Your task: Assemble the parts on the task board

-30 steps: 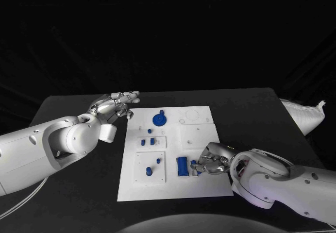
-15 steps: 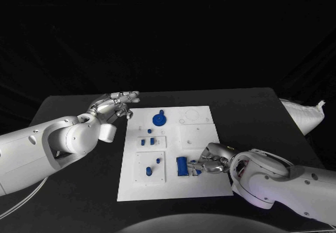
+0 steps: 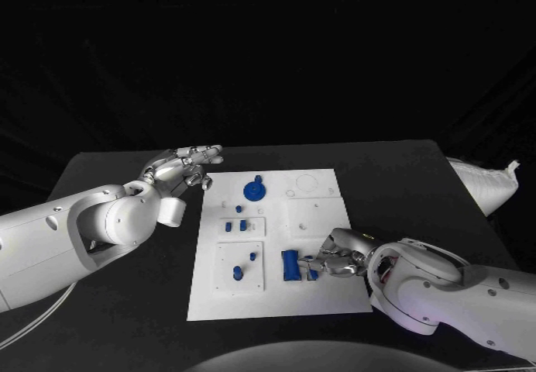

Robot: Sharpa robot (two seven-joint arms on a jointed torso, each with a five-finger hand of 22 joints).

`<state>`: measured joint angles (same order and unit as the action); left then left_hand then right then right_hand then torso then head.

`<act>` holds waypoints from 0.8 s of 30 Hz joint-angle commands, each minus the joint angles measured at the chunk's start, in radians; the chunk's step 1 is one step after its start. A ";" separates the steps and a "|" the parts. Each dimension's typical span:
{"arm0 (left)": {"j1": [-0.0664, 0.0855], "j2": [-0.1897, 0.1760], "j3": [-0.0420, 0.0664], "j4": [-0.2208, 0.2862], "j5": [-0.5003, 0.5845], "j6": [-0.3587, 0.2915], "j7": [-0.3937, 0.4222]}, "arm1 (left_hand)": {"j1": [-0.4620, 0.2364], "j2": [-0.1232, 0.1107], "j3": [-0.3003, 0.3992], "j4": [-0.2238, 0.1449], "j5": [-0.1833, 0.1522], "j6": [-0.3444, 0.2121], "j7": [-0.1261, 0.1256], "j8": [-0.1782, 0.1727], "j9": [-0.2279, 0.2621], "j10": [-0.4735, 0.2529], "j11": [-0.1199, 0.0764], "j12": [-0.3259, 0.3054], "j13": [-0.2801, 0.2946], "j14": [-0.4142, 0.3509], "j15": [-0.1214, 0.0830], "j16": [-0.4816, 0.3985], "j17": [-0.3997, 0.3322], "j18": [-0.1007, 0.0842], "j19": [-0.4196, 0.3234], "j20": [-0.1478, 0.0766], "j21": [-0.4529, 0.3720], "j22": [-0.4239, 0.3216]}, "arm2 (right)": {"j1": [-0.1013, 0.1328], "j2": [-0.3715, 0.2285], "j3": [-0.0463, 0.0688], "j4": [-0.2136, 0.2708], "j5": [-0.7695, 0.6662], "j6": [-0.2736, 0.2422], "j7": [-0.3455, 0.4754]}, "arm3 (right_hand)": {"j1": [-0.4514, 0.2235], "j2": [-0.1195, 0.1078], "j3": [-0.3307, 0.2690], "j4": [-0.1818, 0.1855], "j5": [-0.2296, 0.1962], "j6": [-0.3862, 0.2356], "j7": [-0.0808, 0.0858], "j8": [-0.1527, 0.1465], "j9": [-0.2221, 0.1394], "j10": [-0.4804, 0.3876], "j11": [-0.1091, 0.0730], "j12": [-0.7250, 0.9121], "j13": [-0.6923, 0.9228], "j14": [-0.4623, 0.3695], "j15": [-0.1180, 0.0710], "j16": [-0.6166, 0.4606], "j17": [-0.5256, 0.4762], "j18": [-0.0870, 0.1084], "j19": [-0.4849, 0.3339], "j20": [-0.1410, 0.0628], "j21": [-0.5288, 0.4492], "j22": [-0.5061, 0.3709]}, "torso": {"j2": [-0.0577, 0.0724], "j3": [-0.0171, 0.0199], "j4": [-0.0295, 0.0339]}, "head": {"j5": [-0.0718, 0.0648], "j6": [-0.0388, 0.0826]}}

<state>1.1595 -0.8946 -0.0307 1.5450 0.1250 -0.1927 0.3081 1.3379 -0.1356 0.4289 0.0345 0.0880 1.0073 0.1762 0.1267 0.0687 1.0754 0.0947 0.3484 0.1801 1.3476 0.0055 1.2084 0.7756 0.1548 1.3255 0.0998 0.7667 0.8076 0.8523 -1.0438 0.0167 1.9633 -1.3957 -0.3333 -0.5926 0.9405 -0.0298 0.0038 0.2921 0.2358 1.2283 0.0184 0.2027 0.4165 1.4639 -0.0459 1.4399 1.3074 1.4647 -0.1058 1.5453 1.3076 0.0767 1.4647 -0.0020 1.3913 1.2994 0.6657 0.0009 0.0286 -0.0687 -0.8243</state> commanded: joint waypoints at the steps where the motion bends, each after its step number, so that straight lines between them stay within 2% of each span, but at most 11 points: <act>1: 0.001 -0.001 0.001 0.002 0.000 0.018 0.007 | 0.000 0.007 -0.007 0.000 0.002 -0.004 -0.001 0.006 0.001 -0.005 0.000 0.006 0.001 -0.003 0.002 0.003 -0.001 0.008 -0.001 0.005 -0.003 0.001 | -0.001 0.000 0.000 0.011 -0.015 -0.001 0.007 | -0.005 0.006 -0.008 0.000 -0.001 0.006 -0.001 0.006 0.002 0.073 -0.008 0.007 0.191 0.099 -0.009 0.007 0.229 -0.018 0.027 -0.005 0.006 0.002 | 0.000 0.0004 -0.0004 | 0.000 -0.001; 5: 0.001 -0.001 0.001 0.000 0.000 0.018 0.006 | 0.000 0.007 -0.007 0.000 0.002 -0.004 -0.001 0.006 0.001 -0.005 0.000 0.006 0.001 -0.003 0.002 0.003 -0.001 0.008 -0.001 0.005 -0.003 0.001 | -0.001 -0.004 0.000 0.012 -0.027 -0.005 0.006 | -0.003 0.009 -0.011 -0.001 0.003 0.007 -0.002 0.008 0.003 0.074 -0.009 0.008 0.192 0.099 -0.010 0.006 0.229 -0.018 0.027 -0.006 0.006 0.001 | -0.001 0.0004 -0.0013 | 0.001 -0.001; 10: 0.001 -0.001 0.001 -0.001 0.000 0.018 0.006 | 0.000 0.007 -0.008 0.000 0.002 -0.002 -0.002 0.008 0.002 -0.007 -0.001 0.008 0.001 -0.004 0.002 0.002 -0.003 0.008 -0.001 0.005 -0.003 0.001 | -0.001 -0.010 0.000 0.010 -0.033 -0.004 0.006 | -0.003 0.009 -0.011 -0.001 0.003 0.007 -0.002 0.008 0.003 0.074 -0.009 0.008 0.192 0.099 -0.010 0.006 0.229 -0.018 0.027 -0.006 0.006 0.001 | 0.000 0.0006 0.0024 | -0.001 -0.001; 13: 0.001 -0.001 0.001 -0.002 0.000 0.018 0.006 | 0.000 0.007 -0.008 0.000 0.002 -0.002 -0.002 0.008 0.002 -0.007 -0.001 0.008 0.001 -0.004 0.002 0.002 -0.003 0.008 -0.001 0.005 -0.003 0.001 | -0.001 -0.015 0.000 0.007 -0.036 0.005 0.008 | 0.015 0.009 -0.021 -0.005 0.008 0.004 -0.003 0.011 0.006 0.073 -0.009 0.007 0.191 0.099 -0.011 0.006 0.228 -0.018 0.027 -0.007 0.006 0.002 | -0.001 0.0001 0.0004 | 0.000 -0.001; 15: 0.001 0.000 0.001 -0.002 0.000 0.018 0.006 | 0.000 0.007 -0.008 0.000 0.002 -0.002 -0.002 0.008 0.002 -0.007 -0.001 0.008 0.001 -0.004 0.002 0.002 -0.003 0.008 -0.001 0.005 -0.003 0.001 | -0.001 -0.018 0.000 0.006 -0.035 0.013 0.015 | 0.040 0.006 -0.028 -0.009 0.009 0.000 -0.003 0.014 0.009 0.073 -0.010 0.006 0.191 0.099 -0.011 0.006 0.227 -0.018 0.027 -0.008 0.006 0.002 | 0.000 0.0004 -0.0003 | 0.001 0.000; 19: 0.001 0.000 0.001 -0.002 0.000 0.018 0.006 | 0.000 0.007 -0.008 0.000 0.002 -0.002 -0.002 0.008 0.002 -0.007 -0.001 0.008 0.001 -0.004 0.002 0.002 -0.003 0.008 -0.001 0.005 -0.003 0.001 | -0.001 -0.021 0.000 0.006 -0.030 0.021 0.039 | 0.142 -0.006 -0.045 -0.043 -0.017 -0.017 0.002 0.016 0.015 0.068 -0.007 -0.009 0.184 0.096 -0.009 -0.001 0.216 -0.016 0.022 -0.008 -0.004 -0.010 | 0.000 0.0003 -0.0011 | 0.000 0.002; 21: 0.001 0.000 0.000 -0.003 0.000 0.018 0.006 | 0.000 0.007 -0.008 0.000 0.002 -0.002 -0.002 0.008 0.002 -0.007 -0.001 0.008 0.001 -0.004 0.002 0.002 -0.003 0.008 -0.001 0.005 -0.003 0.001 | -0.001 -0.024 0.000 0.005 -0.022 0.000 0.059 | 0.170 -0.010 -0.051 -0.053 -0.027 -0.028 0.005 0.014 0.015 0.061 -0.004 -0.030 0.173 0.093 -0.007 -0.010 0.201 -0.012 0.016 -0.007 -0.015 -0.027 | 0.000 0.0003 -0.0013 | -0.002 0.002; 24: 0.001 0.001 0.000 -0.004 0.000 0.018 0.007 | 0.000 0.007 -0.008 0.000 0.002 -0.002 -0.002 0.008 0.002 -0.007 -0.001 0.008 0.001 -0.004 0.002 0.002 -0.003 0.008 -0.001 0.005 -0.003 0.001 | -0.001 -0.027 0.000 0.003 0.002 -0.046 0.095 | 0.211 -0.016 -0.059 -0.068 -0.013 -0.079 0.024 -0.013 0.005 0.051 0.011 -0.057 0.159 0.088 0.004 -0.025 0.176 -0.006 0.004 0.000 -0.038 -0.057 | -0.002 -0.0006 -0.0014 | -0.004 0.004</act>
<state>1.1593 -0.8952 -0.0307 1.5405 0.1250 -0.1924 0.3082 1.3379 -0.1356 0.4289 0.0345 0.0880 1.0073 0.1762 0.1314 0.0687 1.0755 0.0947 0.3528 0.1799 1.3476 0.0055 1.2084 0.7732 0.1548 1.3254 0.0998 0.7667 0.8076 0.8522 -1.0697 0.0167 1.9666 -1.4102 -0.3417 -0.5578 1.1435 -0.0447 -0.0559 0.2293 0.2185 1.1600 0.0383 0.1947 0.4238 1.4658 -0.0422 1.3864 1.3081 1.4679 -0.1090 1.5240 1.3074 0.0766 1.4662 -0.0035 1.3567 1.2463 0.6654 0.0011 0.0276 -0.0707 -0.8220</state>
